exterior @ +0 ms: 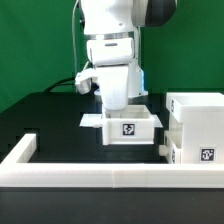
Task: Assemble drawer
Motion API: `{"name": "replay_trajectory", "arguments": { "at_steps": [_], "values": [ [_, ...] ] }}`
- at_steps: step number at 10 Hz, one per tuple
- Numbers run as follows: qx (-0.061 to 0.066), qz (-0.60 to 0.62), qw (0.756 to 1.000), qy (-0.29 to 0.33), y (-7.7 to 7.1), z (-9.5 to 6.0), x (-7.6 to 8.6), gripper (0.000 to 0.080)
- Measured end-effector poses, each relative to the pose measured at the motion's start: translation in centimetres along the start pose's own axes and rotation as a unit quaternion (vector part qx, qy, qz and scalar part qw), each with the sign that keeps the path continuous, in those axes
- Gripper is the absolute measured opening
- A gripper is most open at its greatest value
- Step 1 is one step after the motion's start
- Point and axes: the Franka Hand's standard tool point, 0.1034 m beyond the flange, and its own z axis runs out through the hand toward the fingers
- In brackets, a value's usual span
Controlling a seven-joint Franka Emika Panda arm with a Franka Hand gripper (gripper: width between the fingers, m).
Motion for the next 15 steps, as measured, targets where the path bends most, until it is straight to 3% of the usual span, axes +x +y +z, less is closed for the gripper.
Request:
{"name": "replay_trajectory", "arguments": {
  "at_steps": [2, 4, 5, 7, 15],
  "values": [
    [-0.016, 0.003, 1.0, -0.001, 0.0, 0.2, -0.2, 0.0042],
    [-0.015, 0.015, 1.0, 0.001, 0.3, 0.3, 0.6, 0.0042],
    [-0.023, 0.022, 0.999, 0.001, 0.8, 0.4, 1.2, 0.0042],
    [-0.022, 0.036, 0.999, 0.003, 1.4, 0.5, 2.6, 0.0042],
    [-0.02, 0.052, 0.998, 0.005, 1.4, 0.7, 4.6, 0.0042]
  ]
}}
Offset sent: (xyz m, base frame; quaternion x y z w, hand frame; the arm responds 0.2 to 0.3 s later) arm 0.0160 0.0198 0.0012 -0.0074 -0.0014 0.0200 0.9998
